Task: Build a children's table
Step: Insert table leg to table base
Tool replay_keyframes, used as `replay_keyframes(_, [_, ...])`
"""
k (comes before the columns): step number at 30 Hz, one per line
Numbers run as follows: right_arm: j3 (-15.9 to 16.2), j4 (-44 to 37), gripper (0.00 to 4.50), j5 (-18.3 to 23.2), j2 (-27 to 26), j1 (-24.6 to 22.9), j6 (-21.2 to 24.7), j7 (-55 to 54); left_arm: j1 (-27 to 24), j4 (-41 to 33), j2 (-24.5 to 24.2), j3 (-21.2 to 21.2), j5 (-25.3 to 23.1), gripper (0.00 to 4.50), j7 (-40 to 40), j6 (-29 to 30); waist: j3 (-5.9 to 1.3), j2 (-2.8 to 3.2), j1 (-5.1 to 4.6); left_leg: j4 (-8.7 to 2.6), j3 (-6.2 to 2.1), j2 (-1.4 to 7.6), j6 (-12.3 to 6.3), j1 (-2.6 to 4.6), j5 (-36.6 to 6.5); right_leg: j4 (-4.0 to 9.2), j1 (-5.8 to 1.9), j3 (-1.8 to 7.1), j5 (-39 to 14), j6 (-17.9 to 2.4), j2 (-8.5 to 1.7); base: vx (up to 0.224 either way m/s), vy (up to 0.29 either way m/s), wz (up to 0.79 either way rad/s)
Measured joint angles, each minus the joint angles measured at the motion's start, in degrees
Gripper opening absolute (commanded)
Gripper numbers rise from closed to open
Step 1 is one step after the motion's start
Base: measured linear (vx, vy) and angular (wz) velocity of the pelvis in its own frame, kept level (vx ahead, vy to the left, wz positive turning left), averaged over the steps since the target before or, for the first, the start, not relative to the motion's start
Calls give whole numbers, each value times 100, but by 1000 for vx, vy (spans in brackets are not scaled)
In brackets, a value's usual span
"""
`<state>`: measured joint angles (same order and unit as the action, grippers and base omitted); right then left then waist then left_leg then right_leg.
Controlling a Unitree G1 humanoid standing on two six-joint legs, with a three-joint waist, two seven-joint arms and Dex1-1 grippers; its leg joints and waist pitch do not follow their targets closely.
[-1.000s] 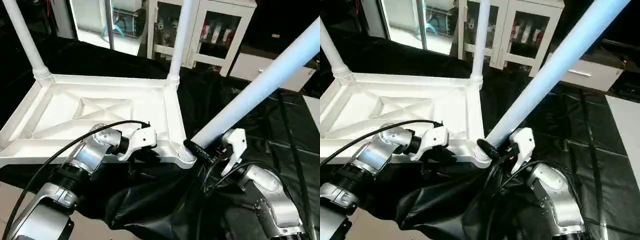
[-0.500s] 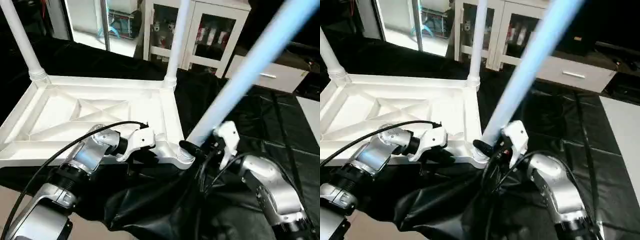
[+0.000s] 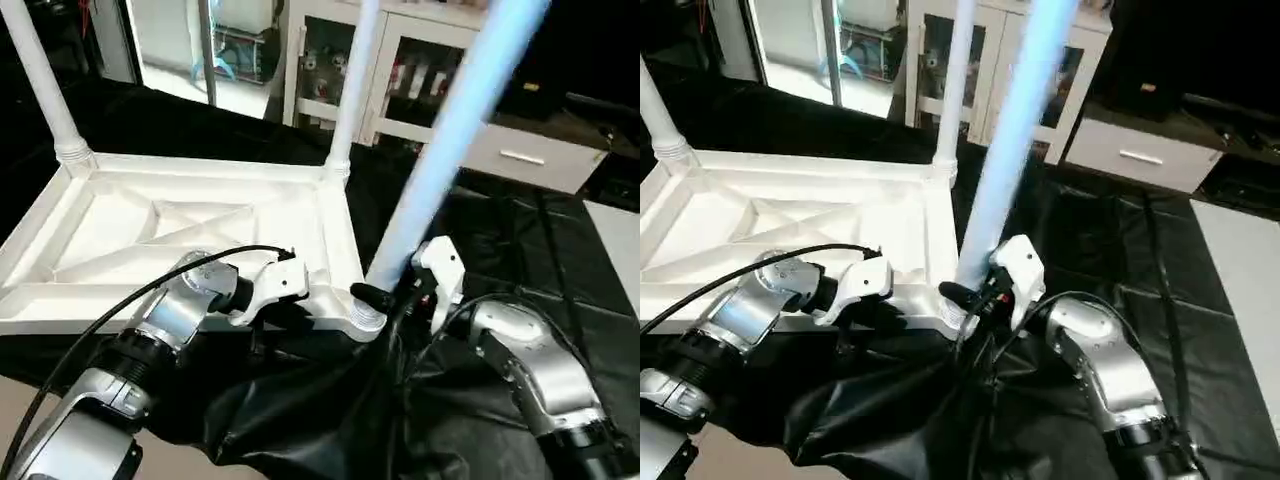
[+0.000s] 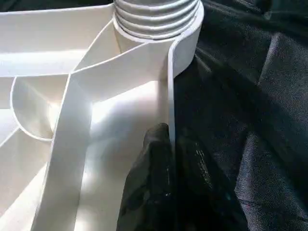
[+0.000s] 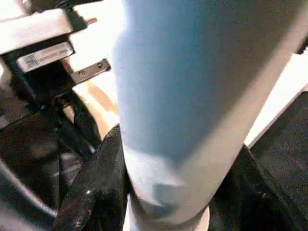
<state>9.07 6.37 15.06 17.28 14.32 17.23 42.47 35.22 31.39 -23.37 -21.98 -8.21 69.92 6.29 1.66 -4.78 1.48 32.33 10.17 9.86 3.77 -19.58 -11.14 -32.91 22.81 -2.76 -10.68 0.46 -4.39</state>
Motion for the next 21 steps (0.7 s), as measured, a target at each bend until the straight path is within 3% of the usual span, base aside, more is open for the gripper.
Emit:
replay_keyframes(2, [-25,106,185,4,-94,9,-49,-81,-10,31,-1,5,-3,0,-45,2,1,2,-12,2,-25,0,10,37,-6,26,-10,-26,-7,7,0,0,0,0])
replay_keyframes(6, [25,244,185,-1,-106,37,-155,-150,-11,62,7,0,-45,0,-106,1,15,29,-93,-43,-134,1,12,58,-8,215,-104,-156,-12,5,-2,0,0,0])
replay_keyframes(9, [37,269,185,-8,-104,39,-199,-149,-11,65,5,-2,-46,0,-109,0,15,31,-135,-45,-136,-5,11,56,-9,251,-124,-154,-12,5,-3,0,0,0])
replay_keyframes(21, [60,326,185,-22,-98,0,-403,-152,-11,66,6,-16,-41,0,-120,-13,15,32,-133,-55,-135,-8,10,60,-9,258,-127,-148,-12,5,-3,0,0,0])
